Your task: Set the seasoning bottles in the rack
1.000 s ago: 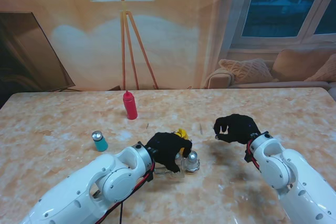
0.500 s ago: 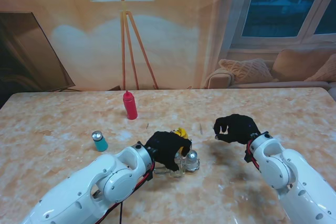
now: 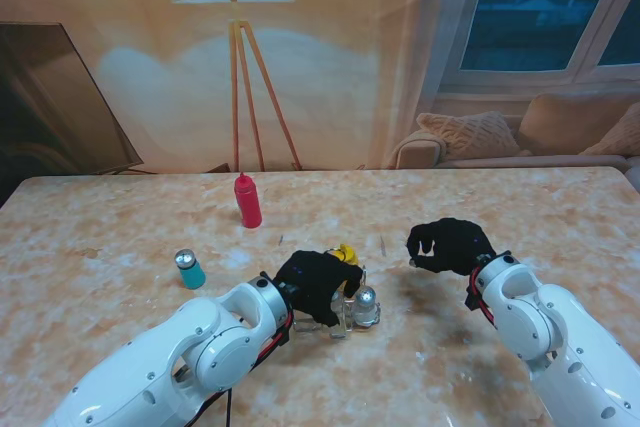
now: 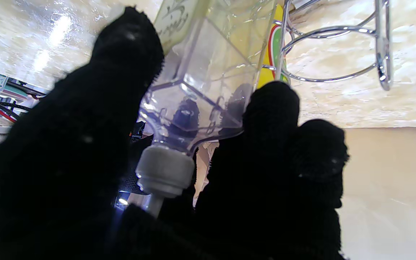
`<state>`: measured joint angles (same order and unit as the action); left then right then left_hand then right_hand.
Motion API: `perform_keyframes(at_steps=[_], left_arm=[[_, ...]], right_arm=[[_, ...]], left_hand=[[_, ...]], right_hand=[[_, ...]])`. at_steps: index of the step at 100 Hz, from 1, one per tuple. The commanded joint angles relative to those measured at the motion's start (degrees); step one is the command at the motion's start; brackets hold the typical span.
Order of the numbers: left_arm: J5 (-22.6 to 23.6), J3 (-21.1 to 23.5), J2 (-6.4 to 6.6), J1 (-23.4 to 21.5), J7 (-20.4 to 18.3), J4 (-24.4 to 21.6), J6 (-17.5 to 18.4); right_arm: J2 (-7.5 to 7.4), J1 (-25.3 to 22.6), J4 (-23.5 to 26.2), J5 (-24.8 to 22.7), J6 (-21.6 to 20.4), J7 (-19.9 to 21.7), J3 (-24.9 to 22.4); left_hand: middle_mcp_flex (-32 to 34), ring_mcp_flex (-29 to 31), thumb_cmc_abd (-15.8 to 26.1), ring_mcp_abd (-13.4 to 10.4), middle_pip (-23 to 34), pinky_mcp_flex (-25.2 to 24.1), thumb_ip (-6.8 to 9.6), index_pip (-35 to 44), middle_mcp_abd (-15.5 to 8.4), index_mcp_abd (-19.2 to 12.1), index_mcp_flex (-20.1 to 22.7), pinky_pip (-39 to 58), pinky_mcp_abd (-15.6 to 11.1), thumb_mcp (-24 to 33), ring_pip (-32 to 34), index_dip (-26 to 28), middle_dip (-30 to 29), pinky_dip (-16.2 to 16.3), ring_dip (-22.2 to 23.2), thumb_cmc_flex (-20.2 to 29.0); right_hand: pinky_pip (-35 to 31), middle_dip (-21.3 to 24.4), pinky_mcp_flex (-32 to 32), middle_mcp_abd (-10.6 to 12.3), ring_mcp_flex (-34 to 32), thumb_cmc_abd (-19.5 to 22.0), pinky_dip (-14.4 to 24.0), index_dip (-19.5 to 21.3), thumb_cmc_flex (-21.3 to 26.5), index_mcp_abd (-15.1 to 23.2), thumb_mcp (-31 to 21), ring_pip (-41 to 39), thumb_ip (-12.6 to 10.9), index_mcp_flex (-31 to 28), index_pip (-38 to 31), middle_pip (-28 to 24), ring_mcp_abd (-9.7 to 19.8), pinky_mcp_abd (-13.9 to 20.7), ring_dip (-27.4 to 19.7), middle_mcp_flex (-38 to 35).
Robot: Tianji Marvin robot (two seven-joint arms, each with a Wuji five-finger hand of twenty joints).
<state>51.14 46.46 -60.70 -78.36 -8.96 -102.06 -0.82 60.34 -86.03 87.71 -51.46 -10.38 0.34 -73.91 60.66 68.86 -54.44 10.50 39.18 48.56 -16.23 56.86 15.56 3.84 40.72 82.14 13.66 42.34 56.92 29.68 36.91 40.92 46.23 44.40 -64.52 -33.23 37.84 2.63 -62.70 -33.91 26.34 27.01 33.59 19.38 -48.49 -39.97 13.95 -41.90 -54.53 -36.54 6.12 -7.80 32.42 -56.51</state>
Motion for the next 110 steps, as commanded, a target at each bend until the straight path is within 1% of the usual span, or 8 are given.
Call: perform_keyframes(at_steps=[1,48,90,110], left_arm=[[0.3,0.2,-0.05,-0.3,-0.6,-0.6,0.1],[1.9,-0.8,-0.39,0.3,2.3,0.9,0.3],[2.3,-1.8,-0.38,1.2,2.6,2.2,0.8],[1.8,-2.7,-0.42,1.8,2.3,2.7,0.4]], right_arm=[[0.32,-0.5,-0.1,0.0,-0.1,0.8,0.1],[0.33,-0.5,-0.2,0.1,0.1,0.9,0.3],[0.33,-0.4,-0.3,0.3,0.0,0.9,0.4],[0.34,-0.4,-0.4,0.3,0.1,0.9,0.4]], left_hand=[[1.6,0.0,2.5,-7.5,9.5,-0.1,1.08,12.7,-4.7,-1.1,2.5,2.0,-4.8,11.1,2.3,4.8,2.5,1.2,0.8,5.8],[1.5,-0.1,2.5,-7.8,10.2,-0.1,1.09,13.1,-4.9,-1.4,2.4,2.3,-4.9,11.3,2.8,5.0,2.4,1.2,0.5,5.5],[1.3,-0.2,2.3,-7.9,10.8,-0.2,1.02,13.6,-5.2,-1.8,2.3,2.5,-5.0,11.9,3.4,5.3,2.4,1.1,0.5,5.2],[1.2,-0.3,2.5,-7.9,10.9,-0.3,0.85,13.7,-5.2,-1.8,2.1,2.6,-4.9,11.7,3.4,5.2,2.3,1.1,0.4,5.1]], right_hand=[[0.3,-1.4,0.1,1.1,-0.8,-1.6,-0.4,-0.3,1.2,1.5,-1.1,-0.8,0.5,-0.5,-1.2,-0.2,1.0,0.4,0.6,-1.6],[0.5,-1.4,0.2,1.2,-0.9,-1.7,-0.5,-0.4,1.2,1.4,-1.2,-0.8,0.5,-0.6,-1.3,-0.2,1.0,0.5,0.6,-1.8],[0.4,-1.5,0.4,1.3,-1.0,-1.7,-0.5,-0.4,1.2,1.6,-1.2,-0.9,0.6,-0.8,-1.5,-0.2,1.1,0.4,0.6,-1.9],[0.5,-1.5,0.3,1.2,-1.0,-1.7,-0.5,-0.4,1.2,1.7,-1.2,-0.9,0.5,-0.8,-1.5,-0.2,1.1,0.4,0.7,-1.9]])
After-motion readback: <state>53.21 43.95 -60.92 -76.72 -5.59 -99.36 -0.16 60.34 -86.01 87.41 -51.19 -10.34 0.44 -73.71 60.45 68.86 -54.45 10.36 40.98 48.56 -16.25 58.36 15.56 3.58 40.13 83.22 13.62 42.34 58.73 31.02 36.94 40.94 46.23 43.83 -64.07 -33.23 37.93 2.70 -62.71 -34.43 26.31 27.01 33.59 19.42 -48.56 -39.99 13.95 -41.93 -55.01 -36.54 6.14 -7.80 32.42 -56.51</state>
